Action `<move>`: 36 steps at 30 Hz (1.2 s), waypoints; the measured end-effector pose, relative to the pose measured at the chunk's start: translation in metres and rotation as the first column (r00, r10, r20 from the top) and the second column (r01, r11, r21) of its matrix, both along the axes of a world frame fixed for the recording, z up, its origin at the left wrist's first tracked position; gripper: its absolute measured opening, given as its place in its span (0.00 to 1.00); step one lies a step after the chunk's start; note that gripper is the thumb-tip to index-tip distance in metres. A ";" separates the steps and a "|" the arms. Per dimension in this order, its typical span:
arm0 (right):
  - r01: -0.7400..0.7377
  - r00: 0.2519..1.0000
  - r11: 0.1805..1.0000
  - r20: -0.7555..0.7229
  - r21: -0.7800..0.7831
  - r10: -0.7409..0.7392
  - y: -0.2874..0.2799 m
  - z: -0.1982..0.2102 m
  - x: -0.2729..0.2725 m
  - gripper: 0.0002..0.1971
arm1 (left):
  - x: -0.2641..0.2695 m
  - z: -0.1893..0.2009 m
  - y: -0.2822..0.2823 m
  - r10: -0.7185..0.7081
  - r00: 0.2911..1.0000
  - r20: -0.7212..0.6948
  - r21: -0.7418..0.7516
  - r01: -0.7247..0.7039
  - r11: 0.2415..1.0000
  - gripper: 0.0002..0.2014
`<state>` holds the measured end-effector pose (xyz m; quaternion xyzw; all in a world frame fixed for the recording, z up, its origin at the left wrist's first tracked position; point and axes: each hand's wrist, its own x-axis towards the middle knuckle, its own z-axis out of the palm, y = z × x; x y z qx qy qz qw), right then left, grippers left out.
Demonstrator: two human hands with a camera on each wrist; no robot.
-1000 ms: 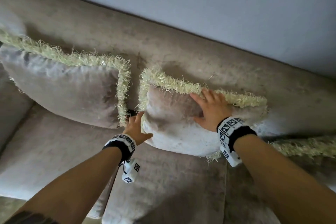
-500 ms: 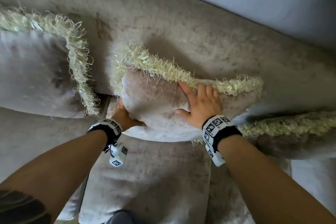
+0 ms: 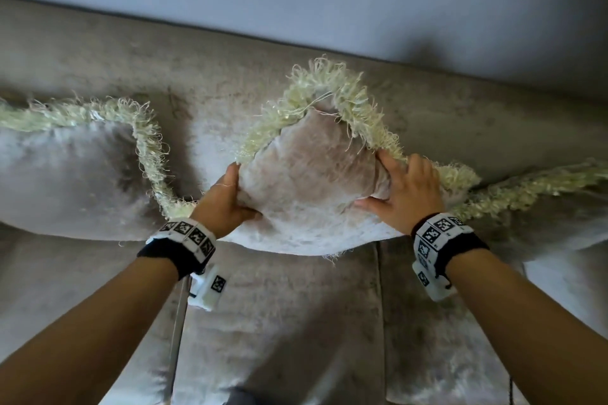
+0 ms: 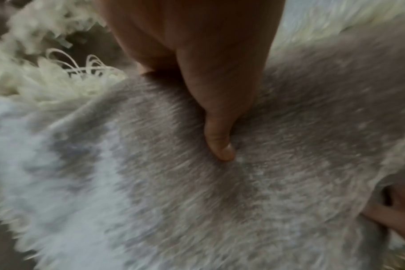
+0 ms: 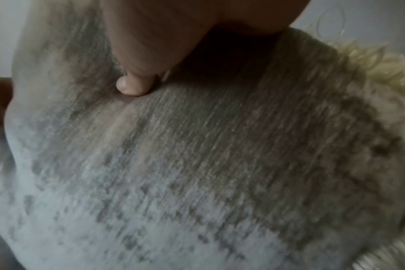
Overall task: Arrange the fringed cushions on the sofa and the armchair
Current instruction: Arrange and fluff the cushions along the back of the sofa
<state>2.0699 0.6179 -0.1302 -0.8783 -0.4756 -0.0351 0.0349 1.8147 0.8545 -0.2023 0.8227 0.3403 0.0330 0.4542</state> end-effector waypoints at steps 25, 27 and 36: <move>0.179 0.967 0.964 -0.146 -0.197 -0.210 0.015 -0.122 0.042 0.67 | 0.076 -0.044 0.032 0.092 0.888 -0.450 0.599 0.224 0.769 0.52; 0.171 0.965 0.969 -0.168 -0.180 -0.202 0.014 -0.122 0.042 0.68 | 0.073 -0.040 0.030 0.094 0.895 -0.436 0.608 0.216 0.764 0.53; 0.143 0.931 0.963 -0.362 0.229 -0.052 0.002 -0.096 0.032 0.59 | 0.034 -0.027 -0.001 -0.095 0.995 -0.033 0.739 0.088 0.668 0.45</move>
